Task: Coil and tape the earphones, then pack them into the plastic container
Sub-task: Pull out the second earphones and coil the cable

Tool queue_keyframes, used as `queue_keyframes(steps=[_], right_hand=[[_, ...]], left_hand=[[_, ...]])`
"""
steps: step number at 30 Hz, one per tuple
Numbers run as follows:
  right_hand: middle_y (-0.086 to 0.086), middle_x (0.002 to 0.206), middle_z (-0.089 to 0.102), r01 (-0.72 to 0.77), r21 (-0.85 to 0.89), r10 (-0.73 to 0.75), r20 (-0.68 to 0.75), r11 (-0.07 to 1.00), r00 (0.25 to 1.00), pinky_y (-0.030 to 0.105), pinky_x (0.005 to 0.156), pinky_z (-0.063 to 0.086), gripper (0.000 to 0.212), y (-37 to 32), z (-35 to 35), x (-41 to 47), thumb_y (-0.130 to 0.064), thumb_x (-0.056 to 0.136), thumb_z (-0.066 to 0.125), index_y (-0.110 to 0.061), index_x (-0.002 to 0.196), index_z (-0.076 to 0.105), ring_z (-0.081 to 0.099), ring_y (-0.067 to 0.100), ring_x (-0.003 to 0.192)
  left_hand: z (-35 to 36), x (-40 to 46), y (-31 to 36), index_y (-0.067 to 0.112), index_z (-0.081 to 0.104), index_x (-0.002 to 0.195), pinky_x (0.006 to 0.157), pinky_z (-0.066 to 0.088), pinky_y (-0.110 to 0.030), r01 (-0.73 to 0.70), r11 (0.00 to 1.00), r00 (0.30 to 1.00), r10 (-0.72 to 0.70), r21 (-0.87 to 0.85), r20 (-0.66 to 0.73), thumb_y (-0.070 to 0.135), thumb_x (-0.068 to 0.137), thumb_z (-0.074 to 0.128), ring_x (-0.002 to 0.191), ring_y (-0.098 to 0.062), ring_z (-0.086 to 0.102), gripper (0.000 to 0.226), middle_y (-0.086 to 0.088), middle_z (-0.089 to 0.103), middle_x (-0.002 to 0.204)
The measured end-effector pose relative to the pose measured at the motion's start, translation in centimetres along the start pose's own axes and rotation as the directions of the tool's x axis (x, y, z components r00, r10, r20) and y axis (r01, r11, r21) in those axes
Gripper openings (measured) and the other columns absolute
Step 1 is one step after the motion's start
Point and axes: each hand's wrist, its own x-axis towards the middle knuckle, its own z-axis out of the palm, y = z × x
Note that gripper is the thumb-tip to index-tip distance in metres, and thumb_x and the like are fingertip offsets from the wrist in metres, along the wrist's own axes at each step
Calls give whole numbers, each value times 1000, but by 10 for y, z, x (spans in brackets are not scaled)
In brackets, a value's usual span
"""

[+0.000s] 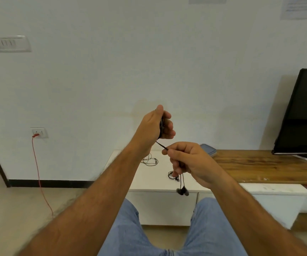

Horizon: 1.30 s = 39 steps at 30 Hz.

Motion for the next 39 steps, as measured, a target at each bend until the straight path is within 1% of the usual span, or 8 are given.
queue_keyframes(steps=[4, 9, 13, 17, 23, 27, 31, 39], right_hand=[[5, 59, 50, 16, -124, -19, -26, 992, 999, 32, 59, 56, 19, -15, -7, -3, -10, 93, 62, 8, 99, 65, 46, 12, 48], [-1, 53, 51, 53, -323, -76, -60, 945, 995, 31, 59, 54, 12, -37, -20, -3, -11, 93, 63, 0, 96, 68, 47, 8, 46], [-2, 61, 56, 70, -598, -115, -38, 798, 993, 43, 57, 54, 9, -56, -29, -1, -20, 91, 65, -18, 85, 71, 52, 11, 51], [2, 71, 67, 175, -692, -250, -7, 700, 968, 50, 62, 57, 9, -69, -35, 4, -18, 91, 65, -20, 85, 72, 61, 26, 63], [11, 80, 71, 268, -605, -330, 9, 749, 944, 43, 64, 58, 7, -74, -44, 17, -12, 90, 68, -15, 87, 73, 63, 34, 73], [8, 79, 71, 314, -442, -357, -16, 840, 934, 31, 66, 53, 9, -65, -48, 24, -4, 88, 68, -11, 88, 74, 60, 17, 68], [12, 76, 68, 320, -226, -340, -55, 920, 939, 40, 65, 55, 8, -51, -47, 26, -5, 88, 67, -9, 89, 74, 61, 27, 71], [9, 83, 71, 265, 42, -262, -59, 963, 963, 31, 64, 55, 17, -33, -31, 24, -14, 91, 59, -14, 87, 76, 67, 22, 77]], left_hand=[[-7, 0, -9, 9, 55, 92, 60, 55, -28, 56, 996, 998, -56, 72, -1, 37, 107, 27, 60, -17, 65, 42, -4, 63, 69], [-8, -4, -13, 8, 57, 92, 62, 58, -30, 114, 980, 990, -125, 166, 58, 37, 106, 29, 59, -16, 65, 43, -5, 65, 69], [-6, -10, -16, 9, 57, 92, 57, 53, -29, 134, 960, 976, -170, 246, 133, 40, 106, 29, 55, -15, 58, 44, -5, 64, 71], [-4, -15, -16, 12, 56, 89, 54, 44, -26, 156, 964, 954, -203, 215, 220, 45, 105, 28, 52, -13, 48, 46, -2, 58, 67], [4, -22, -9, 16, 50, 82, 51, 33, -23, 249, 967, 907, -250, 47, 339, 49, 104, 28, 50, -12, 33, 45, 2, 45, 60], [9, -27, -5, 18, 45, 76, 49, 26, -22, 296, 953, 877, -245, -64, 414, 50, 103, 28, 50, -12, 24, 45, 2, 37, 60], [12, -28, -2, 20, 43, 72, 46, 24, -20, 331, 930, 858, -228, -157, 461, 50, 103, 27, 49, -9, 20, 46, 5, 32, 58], [7, -23, -3, 22, 39, 57, 40, 17, -21, 353, 877, 866, -175, -325, 468, 42, 94, 38, 36, -5, 22, 41, 7, 32, 47]])
